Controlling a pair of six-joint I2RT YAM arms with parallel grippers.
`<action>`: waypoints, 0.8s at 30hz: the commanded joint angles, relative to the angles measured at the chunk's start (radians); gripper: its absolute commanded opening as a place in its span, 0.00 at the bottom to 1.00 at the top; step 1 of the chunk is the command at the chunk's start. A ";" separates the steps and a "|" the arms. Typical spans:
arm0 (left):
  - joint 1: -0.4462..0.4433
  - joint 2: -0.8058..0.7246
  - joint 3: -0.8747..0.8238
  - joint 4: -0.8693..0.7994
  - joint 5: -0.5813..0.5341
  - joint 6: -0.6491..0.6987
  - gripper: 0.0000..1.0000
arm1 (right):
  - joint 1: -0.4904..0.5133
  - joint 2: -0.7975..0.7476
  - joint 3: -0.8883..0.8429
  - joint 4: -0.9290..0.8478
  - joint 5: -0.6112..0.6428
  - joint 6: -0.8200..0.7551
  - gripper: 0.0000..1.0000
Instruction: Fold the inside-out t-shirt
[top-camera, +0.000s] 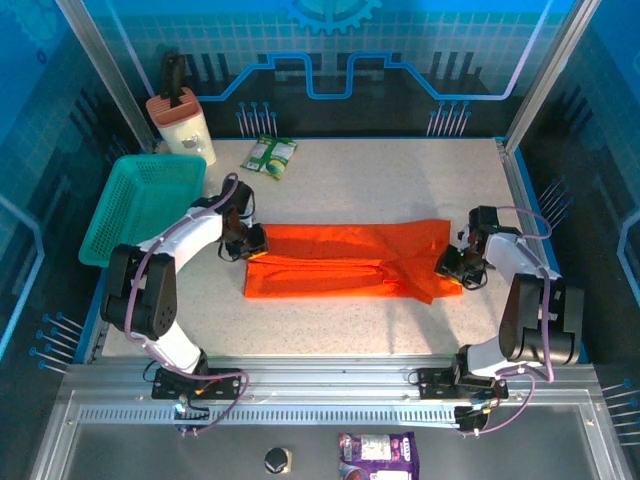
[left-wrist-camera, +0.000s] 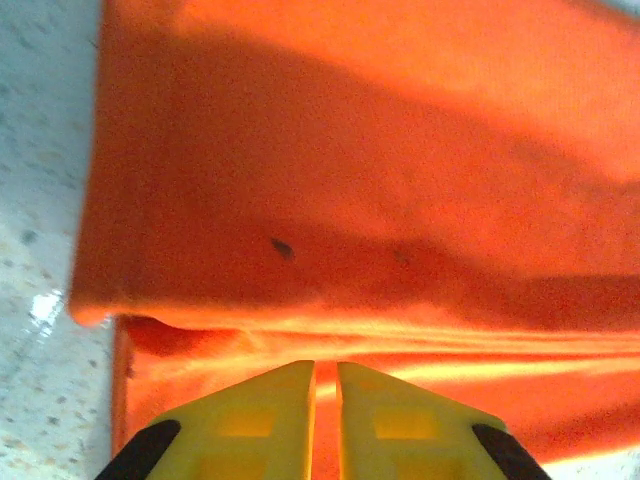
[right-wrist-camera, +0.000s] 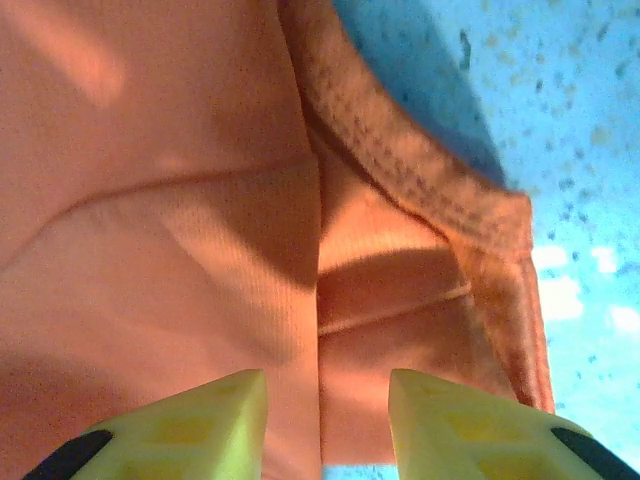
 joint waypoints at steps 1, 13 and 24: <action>-0.040 -0.024 -0.041 -0.036 0.037 -0.031 0.11 | -0.012 0.039 0.039 0.072 -0.065 -0.027 0.38; -0.066 0.013 -0.150 0.025 0.033 -0.055 0.06 | -0.025 0.127 0.097 0.104 -0.074 -0.030 0.32; -0.066 0.044 -0.157 0.018 0.003 -0.050 0.04 | -0.032 0.077 0.151 0.044 -0.027 -0.045 0.00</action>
